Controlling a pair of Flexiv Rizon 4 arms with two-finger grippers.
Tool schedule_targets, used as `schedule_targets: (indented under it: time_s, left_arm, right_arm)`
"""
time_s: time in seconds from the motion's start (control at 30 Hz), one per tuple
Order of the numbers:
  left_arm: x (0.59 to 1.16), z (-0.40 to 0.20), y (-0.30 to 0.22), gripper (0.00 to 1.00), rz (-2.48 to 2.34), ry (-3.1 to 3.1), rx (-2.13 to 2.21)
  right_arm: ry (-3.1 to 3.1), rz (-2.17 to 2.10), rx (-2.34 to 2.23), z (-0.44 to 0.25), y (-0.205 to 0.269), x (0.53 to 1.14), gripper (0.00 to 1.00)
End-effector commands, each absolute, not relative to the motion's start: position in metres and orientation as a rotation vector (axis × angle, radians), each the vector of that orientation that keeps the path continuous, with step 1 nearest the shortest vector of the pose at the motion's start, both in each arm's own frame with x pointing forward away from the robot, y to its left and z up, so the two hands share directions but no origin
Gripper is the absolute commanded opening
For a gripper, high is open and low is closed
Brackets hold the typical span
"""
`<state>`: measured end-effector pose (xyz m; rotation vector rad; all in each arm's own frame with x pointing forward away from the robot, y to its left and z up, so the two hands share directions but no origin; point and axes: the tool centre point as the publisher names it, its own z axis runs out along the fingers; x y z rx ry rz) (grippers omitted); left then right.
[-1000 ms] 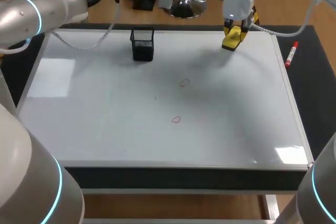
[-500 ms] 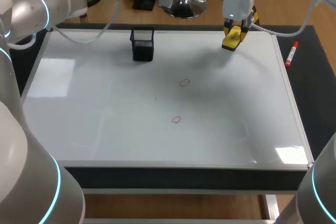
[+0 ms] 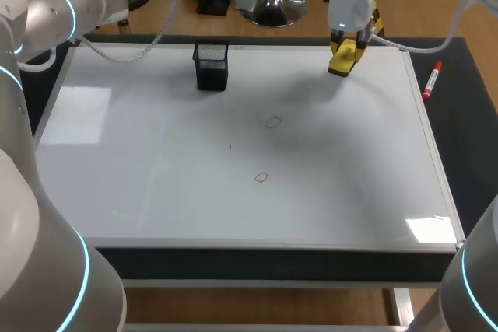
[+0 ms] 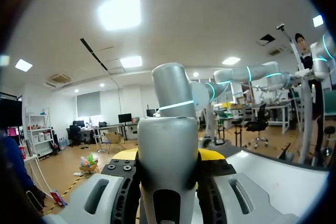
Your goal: Pick up the inspection probe, press it on each red-marked spot on the whiteboard one by one, put down the probe, pick up the eraser, and wipe off all the red marks.
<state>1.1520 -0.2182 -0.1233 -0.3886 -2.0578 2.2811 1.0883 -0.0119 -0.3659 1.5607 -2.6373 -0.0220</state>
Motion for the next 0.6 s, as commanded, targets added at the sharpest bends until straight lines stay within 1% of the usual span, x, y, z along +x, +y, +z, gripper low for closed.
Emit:
schedule_targets:
  time_s: [0.03, 0.4, 0.6]
  left_arm:
    - [1.158, -0.123, -0.218, 0.0, 2.263, -2.041, -0.416]
    - [1.158, -0.123, -0.218, 0.0, 2.263, -2.041, -0.416]
    - [1.158, -0.123, -0.218, 0.0, 2.263, -2.041, -0.416]
  right_arm:
    - [-2.653, 0.033, 1.601, -0.353, -0.011, 1.065, 0.0]
    - [-2.559, 0.061, 1.751, -0.362, -0.014, 0.992, 0.0]
    - [-2.492, 0.049, 1.837, -0.364, -0.004, 0.96, 0.0]
